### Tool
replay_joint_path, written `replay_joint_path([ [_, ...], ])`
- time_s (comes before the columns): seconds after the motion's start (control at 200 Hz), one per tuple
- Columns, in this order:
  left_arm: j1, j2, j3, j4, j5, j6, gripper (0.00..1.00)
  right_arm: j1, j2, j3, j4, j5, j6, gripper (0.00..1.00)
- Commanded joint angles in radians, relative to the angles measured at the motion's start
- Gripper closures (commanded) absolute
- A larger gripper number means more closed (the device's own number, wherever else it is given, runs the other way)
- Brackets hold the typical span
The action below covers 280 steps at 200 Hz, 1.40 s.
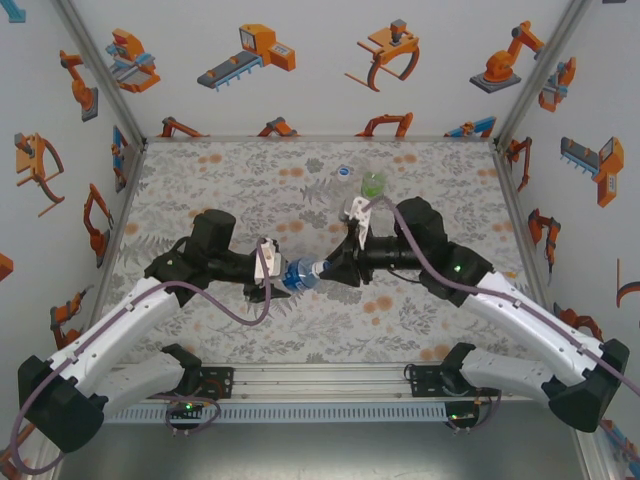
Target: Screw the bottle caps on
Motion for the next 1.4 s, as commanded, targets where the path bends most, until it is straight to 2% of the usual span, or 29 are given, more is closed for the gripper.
replay_joint_path([
  [0.0, -0.012, -0.009, 0.027, 0.033, 0.036, 0.020, 1.00, 0.013, 0.043, -0.021, 0.052, 0.233, 0.719, 0.93],
  [0.07, -0.012, -0.010, 0.026, 0.042, 0.017, 0.012, 1.00, 0.013, 0.058, -0.041, 0.033, 0.262, 0.971, 0.93],
  [0.145, -0.012, -0.013, 0.023, 0.053, 0.003, 0.003, 1.00, 0.013, 0.071, -0.043, -0.017, 0.289, 1.132, 0.94],
  [0.32, -0.012, -0.017, 0.016, 0.062, 0.002, -0.006, 1.00, 0.013, 0.095, 0.020, -0.067, 0.307, 1.109, 0.89],
  [0.381, -0.011, -0.015, 0.018, 0.062, 0.004, -0.006, 1.00, 0.011, 0.094, 0.042, -0.072, 0.302, 1.022, 0.83],
  [0.491, -0.012, -0.018, 0.017, 0.063, 0.003, -0.006, 1.00, 0.011, 0.069, 0.096, -0.120, 0.327, 0.819, 0.61],
  [0.571, -0.012, -0.017, 0.016, 0.062, 0.004, -0.005, 1.00, 0.010, 0.038, 0.121, -0.124, 0.326, 0.625, 0.52],
  [0.691, -0.012, -0.015, 0.016, 0.059, 0.014, 0.001, 1.00, 0.011, -0.005, 0.140, -0.119, 0.265, 0.296, 0.51],
  [0.861, -0.011, -0.013, 0.020, 0.044, 0.054, 0.021, 1.00, 0.011, -0.025, 0.177, -0.177, 0.071, -0.190, 0.49],
  [1.076, -0.011, -0.007, 0.023, 0.025, 0.102, 0.042, 1.00, 0.012, -0.012, 0.212, -0.280, -0.164, -0.650, 0.50],
  [1.397, -0.012, -0.005, 0.029, 0.013, 0.118, 0.052, 1.00, 0.019, -0.025, 0.101, -0.136, -0.231, -0.699, 0.52],
])
